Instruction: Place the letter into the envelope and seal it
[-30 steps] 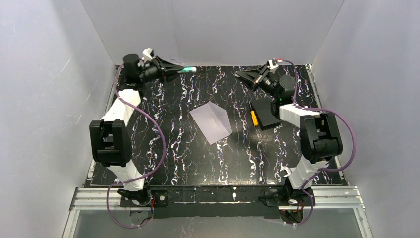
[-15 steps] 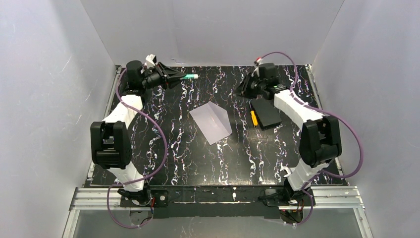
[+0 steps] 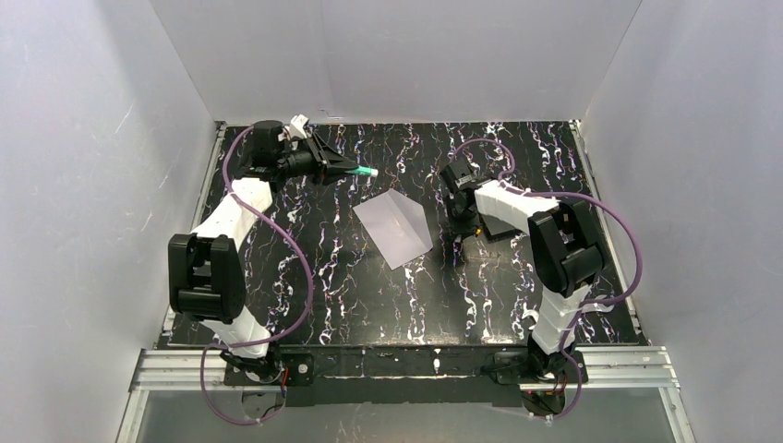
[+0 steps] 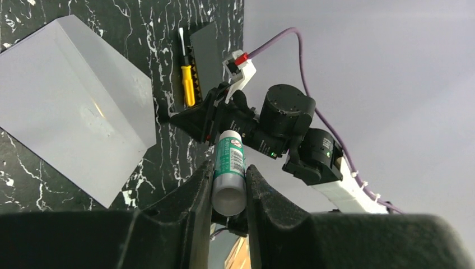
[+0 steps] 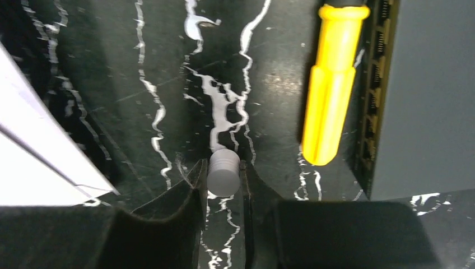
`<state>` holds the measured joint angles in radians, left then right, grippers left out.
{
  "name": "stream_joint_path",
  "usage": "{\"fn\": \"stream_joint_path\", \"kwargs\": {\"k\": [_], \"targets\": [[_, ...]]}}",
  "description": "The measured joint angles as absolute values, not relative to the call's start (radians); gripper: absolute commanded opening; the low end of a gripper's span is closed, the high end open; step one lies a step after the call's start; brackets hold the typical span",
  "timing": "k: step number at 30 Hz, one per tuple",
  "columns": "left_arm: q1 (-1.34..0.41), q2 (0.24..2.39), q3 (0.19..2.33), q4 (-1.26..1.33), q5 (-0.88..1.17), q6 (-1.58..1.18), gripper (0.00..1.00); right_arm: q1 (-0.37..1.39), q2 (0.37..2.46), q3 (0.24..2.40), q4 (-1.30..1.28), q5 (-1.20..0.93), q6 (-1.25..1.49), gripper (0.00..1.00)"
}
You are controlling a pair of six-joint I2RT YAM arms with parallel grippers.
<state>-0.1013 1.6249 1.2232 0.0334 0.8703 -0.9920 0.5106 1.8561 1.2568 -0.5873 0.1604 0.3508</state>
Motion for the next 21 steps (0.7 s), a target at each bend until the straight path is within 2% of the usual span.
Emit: {"fn": "stream_joint_path", "kwargs": {"k": [5,8,17,21], "targets": [[-0.120,1.625,1.241,-0.042,0.854,-0.923,0.00,0.511,1.855,1.228,-0.577,0.208,0.334,0.62],[-0.121,1.625,1.241,-0.078,0.849,-0.898,0.00,0.512,1.851,1.225,-0.564,0.206,0.329,0.71],[-0.129,1.625,1.272,-0.149,0.859,-0.836,0.00,0.512,1.737,1.248,-0.575,0.152,0.310,0.74],[-0.134,1.634,1.331,-0.215,0.926,-0.767,0.00,0.511,1.606,1.249,-0.467,-0.052,0.244,0.75]]}}
